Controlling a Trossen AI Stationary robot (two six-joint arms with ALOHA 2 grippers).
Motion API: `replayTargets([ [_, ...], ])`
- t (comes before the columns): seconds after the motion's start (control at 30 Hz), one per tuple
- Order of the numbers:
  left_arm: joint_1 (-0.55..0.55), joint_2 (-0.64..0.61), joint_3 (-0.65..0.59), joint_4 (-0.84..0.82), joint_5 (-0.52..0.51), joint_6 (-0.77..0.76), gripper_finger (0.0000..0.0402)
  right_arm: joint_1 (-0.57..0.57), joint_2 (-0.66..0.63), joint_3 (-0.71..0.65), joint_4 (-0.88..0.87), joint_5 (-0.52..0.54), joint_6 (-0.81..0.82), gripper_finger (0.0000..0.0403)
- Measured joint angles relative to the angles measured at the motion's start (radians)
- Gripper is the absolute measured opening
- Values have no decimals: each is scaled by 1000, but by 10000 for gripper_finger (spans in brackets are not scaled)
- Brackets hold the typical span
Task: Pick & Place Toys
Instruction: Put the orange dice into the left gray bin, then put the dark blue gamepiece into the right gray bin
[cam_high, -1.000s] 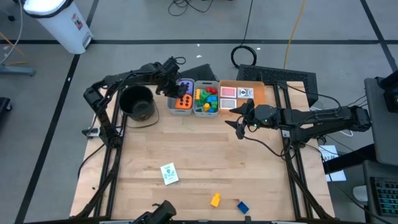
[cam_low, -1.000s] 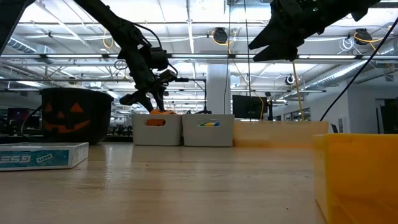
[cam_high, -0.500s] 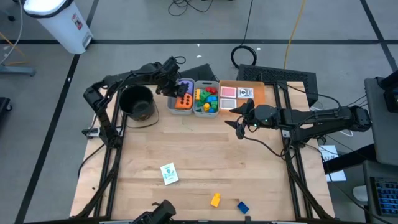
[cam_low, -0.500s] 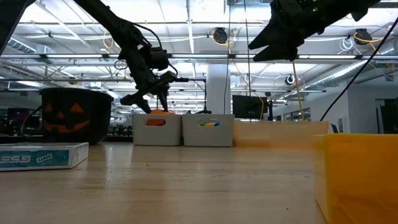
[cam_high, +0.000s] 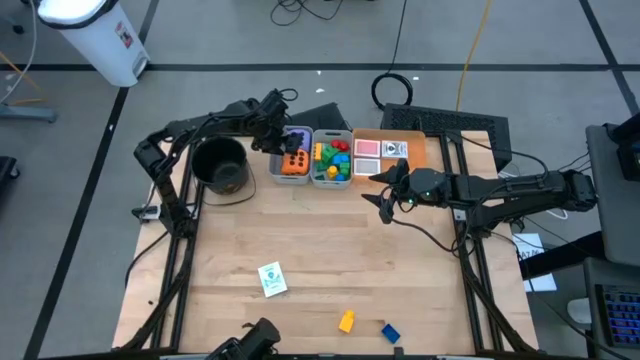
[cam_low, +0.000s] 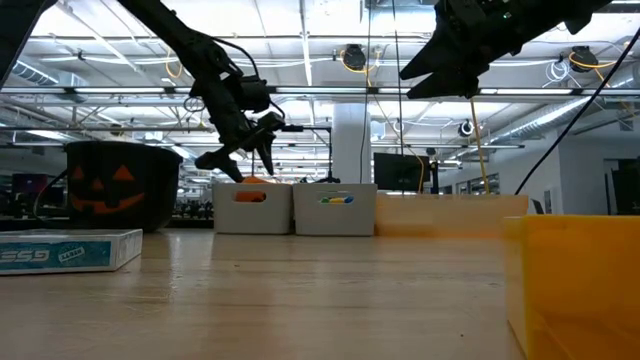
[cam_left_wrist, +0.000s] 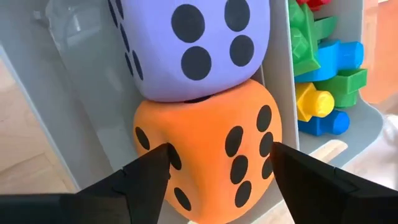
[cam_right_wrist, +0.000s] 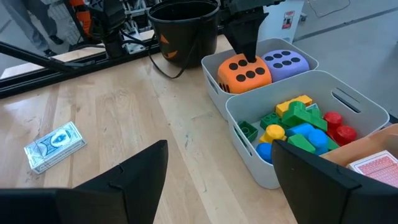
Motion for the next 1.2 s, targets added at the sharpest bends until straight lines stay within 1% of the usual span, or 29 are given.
replayTargets([
  [0.17, 31, -10, 0, -14, 52, -6, 282, 0, 0, 0, 0, 0, 0, 274],
  [0.3, 56, -48, 1, -38, 39, -6, 282, 0, 0, 0, 0, 0, 0, 274],
  [0.43, 79, -109, 1, -40, 7, -6, 282, 0, 0, 0, 5, 0, 0, 274],
  [0.67, 91, -248, 1, 27, 13, -12, 282, 0, 0, 0, 8, 1, -8, 274],
  [0.8, 67, -351, 1, 188, 35, -35, 282, 0, 0, 0, 8, 2, -9, 274],
  [0.93, 15, -461, 2, 454, 30, -61, 282, 0, 0, 0, 8, 2, -44, 274],
  [1.0, -20, -511, 2, 590, 7, -58, 282, 0, 0, 0, 8, 2, -62, 274],
  [1.07, -63, -556, 2, 706, -42, -40, 282, 0, 0, 0, 8, 2, -60, 274],
  [1.13, -117, -590, 3, 781, -94, -4, 282, 0, 0, 0, 8, 2, -55, 274],
  [1.2, -176, -613, -5, 818, -143, 35, 282, 0, 0, 0, 8, 3, -54, 274],
])
